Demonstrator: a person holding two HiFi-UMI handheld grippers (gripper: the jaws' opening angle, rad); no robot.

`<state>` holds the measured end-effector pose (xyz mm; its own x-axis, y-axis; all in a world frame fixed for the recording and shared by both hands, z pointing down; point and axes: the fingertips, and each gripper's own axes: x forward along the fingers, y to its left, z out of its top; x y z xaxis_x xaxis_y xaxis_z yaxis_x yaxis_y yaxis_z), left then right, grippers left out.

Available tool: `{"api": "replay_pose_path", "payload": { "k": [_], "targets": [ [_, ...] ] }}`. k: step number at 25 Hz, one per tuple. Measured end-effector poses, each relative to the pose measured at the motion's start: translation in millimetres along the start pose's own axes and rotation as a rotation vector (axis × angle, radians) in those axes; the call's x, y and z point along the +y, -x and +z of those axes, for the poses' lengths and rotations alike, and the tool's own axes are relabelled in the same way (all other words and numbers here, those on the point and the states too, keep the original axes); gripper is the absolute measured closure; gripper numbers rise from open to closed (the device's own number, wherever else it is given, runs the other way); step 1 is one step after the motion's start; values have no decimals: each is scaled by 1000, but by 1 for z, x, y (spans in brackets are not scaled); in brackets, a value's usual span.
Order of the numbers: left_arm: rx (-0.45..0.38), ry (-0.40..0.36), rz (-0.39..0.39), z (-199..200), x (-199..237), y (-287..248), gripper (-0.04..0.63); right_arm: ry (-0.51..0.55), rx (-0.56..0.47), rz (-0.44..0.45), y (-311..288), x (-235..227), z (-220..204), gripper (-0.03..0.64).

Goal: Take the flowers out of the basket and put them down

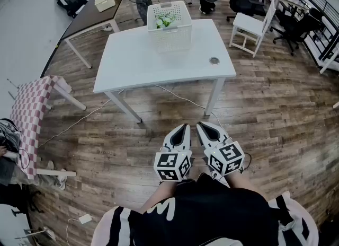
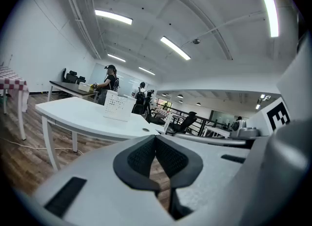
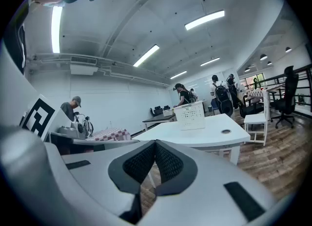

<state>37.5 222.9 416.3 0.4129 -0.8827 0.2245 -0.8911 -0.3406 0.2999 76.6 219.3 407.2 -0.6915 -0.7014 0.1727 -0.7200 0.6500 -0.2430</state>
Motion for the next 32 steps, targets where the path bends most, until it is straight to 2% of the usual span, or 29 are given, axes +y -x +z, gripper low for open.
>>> {"api": "replay_pose_path", "payload": {
  "k": [17, 20, 32],
  "targets": [
    [-3, -3, -7, -4, -9, 12, 591, -18, -13, -14, 14, 3, 0, 601],
    [-13, 3, -4, -2, -12, 12, 591, -40, -33, -12, 19, -1, 3, 601],
    [-56, 5, -2, 2, -43, -13, 591, -21, -47, 11, 37, -34, 11, 601]
  ]
}}
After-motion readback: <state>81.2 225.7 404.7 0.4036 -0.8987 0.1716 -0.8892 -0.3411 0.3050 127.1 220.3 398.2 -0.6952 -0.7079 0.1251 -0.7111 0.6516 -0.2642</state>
